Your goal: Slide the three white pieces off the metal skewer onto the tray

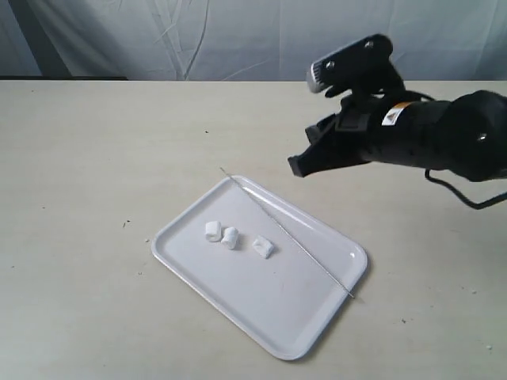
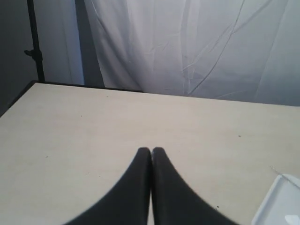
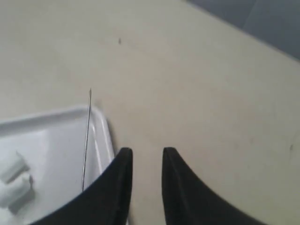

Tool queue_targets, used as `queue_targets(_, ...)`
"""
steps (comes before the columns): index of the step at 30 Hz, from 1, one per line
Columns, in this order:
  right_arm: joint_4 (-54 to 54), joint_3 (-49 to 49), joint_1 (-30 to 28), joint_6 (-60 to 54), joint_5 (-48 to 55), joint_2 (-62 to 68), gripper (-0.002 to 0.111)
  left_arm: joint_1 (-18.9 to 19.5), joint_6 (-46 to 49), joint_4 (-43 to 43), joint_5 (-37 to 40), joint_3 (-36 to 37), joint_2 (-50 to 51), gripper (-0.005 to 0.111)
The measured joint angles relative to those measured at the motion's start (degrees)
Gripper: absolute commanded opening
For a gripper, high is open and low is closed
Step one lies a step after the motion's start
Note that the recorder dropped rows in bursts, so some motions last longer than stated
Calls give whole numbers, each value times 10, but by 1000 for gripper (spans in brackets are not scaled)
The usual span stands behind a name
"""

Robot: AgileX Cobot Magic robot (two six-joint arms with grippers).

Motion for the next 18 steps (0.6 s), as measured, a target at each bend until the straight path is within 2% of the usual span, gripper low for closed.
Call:
queue_targets(4,-26,0,0,0,-19,-76,23,0,52,0,0,40,-12,0)
queue_targets(6,-38,0,0,0,-22,-122,23,0,108,2,1,57,-12,0)
queue_targets(7,-43,0,0,0,-22,-155,23,0,123,23,1,60,-12,0)
queue_targets(8,-49,0,0,-1,-21,-173,23,0,124,43,1,61,-12,0)
queue_targets(11,-70,0,0,-2,21,-252,23,0,51,133,35,61,-25,0)
queue_targets(15,-55,0,0,-2,112,-337,23,0,30,128,43,61,-45,0)
queue_targets(18,-31,0,0,-2,138,-369,23,0,29,127,40,61,-46,0)
